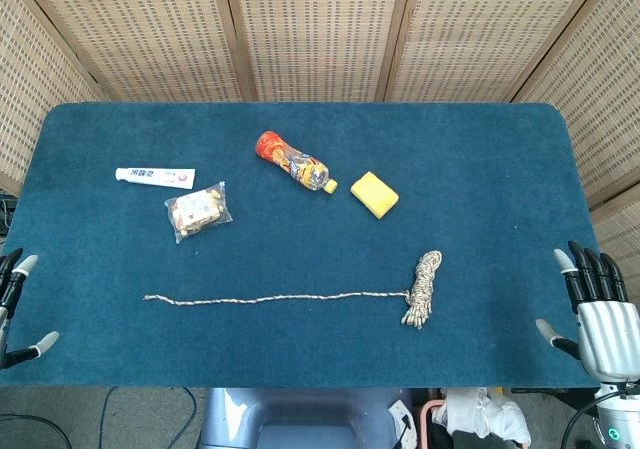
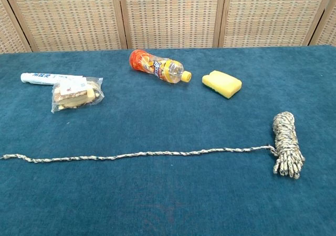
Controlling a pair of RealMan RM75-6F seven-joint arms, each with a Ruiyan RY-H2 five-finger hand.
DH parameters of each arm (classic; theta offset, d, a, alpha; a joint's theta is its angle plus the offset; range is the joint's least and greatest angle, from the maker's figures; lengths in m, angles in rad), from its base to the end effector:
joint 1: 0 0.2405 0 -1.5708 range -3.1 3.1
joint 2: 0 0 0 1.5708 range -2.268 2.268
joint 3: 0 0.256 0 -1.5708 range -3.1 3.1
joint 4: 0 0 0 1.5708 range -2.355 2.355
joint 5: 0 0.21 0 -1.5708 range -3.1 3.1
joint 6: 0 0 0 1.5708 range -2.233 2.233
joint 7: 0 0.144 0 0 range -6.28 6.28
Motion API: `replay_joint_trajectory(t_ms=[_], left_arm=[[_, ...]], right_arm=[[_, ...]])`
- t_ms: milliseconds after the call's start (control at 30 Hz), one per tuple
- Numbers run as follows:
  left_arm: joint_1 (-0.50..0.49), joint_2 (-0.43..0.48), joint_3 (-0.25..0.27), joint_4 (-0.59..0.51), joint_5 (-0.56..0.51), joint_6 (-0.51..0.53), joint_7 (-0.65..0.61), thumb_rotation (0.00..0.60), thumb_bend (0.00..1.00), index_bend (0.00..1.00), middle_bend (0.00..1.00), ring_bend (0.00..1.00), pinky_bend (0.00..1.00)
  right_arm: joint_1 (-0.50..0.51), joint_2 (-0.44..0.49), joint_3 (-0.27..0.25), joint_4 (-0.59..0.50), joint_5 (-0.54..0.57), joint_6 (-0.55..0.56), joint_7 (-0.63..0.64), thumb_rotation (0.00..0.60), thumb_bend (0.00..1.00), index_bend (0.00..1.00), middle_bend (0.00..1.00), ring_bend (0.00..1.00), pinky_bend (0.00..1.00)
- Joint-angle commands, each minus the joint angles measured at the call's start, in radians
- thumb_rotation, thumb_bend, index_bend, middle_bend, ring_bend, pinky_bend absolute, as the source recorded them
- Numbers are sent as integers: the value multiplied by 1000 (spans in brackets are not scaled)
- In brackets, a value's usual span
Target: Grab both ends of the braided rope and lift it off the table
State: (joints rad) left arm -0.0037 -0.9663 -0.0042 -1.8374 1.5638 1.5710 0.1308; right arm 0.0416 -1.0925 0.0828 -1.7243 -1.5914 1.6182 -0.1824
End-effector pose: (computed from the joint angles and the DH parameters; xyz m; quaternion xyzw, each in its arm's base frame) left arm -0.2803 0.1459 0.1887 -0.6005 -0.3693 -0.3712 0.6043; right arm -0.2766 -0.1715 0.1760 0.5935 -0.3033 0.4129 0.6207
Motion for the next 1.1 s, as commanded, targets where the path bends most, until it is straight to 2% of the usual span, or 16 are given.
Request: replay_joint_trajectory(t_ms=[33, 200, 333, 367, 433, 500, 667, 733, 900, 1100], left_arm=[[1, -1, 0, 1, 3, 2, 0, 600, 0, 0, 0, 0, 0], [1, -7, -2, 5, 1, 4, 6, 600, 0, 0, 0, 0, 0], [-3, -14, -5, 8, -2, -2, 15, 600, 0, 0, 0, 0, 0], [-5, -15, -6, 8, -4, -5, 17, 600, 0, 0, 0, 0, 0], [-14, -20, -14, 9, -16, -17, 22, 600, 0, 0, 0, 0, 0], [-22, -25, -22, 14, -22, -22, 26, 600, 0, 0, 0, 0, 0], [-33, -41, -40, 29, -47, -29, 32, 600, 0, 0, 0, 0, 0], [-36, -44, -43, 31, -55, -34, 37, 600, 0, 0, 0, 0, 0], [-51, -60, -57, 35, -99, -61, 69, 600, 0, 0, 0, 0, 0], [-69, -81, -66, 41, -146, -94, 110, 600, 0, 0, 0, 0, 0]], right_arm=[[1, 2, -2, -1, -2, -4, 5, 600, 0, 4, 0, 0, 19], [21, 8, -8, 4, -12, -44, 44, 600, 0, 4, 0, 0, 19], [85, -1, -7, 79, -66, -113, 59, 600, 0, 4, 0, 0, 19], [112, -5, -6, 111, -85, -141, 62, 600, 0, 4, 0, 0, 19], [234, -21, -7, 238, -173, -271, 77, 600, 0, 4, 0, 0, 19], [309, -39, -19, 339, -232, -335, 120, 600, 0, 10, 0, 0, 19], [451, -111, -77, 529, -368, -418, 225, 600, 0, 52, 0, 0, 37], [478, -135, -92, 585, -397, -417, 259, 600, 0, 89, 1, 0, 52], [579, -232, -169, 822, -528, -372, 343, 600, 56, 194, 59, 0, 70], [629, -318, -226, 981, -569, -297, 446, 600, 71, 213, 92, 0, 88]])
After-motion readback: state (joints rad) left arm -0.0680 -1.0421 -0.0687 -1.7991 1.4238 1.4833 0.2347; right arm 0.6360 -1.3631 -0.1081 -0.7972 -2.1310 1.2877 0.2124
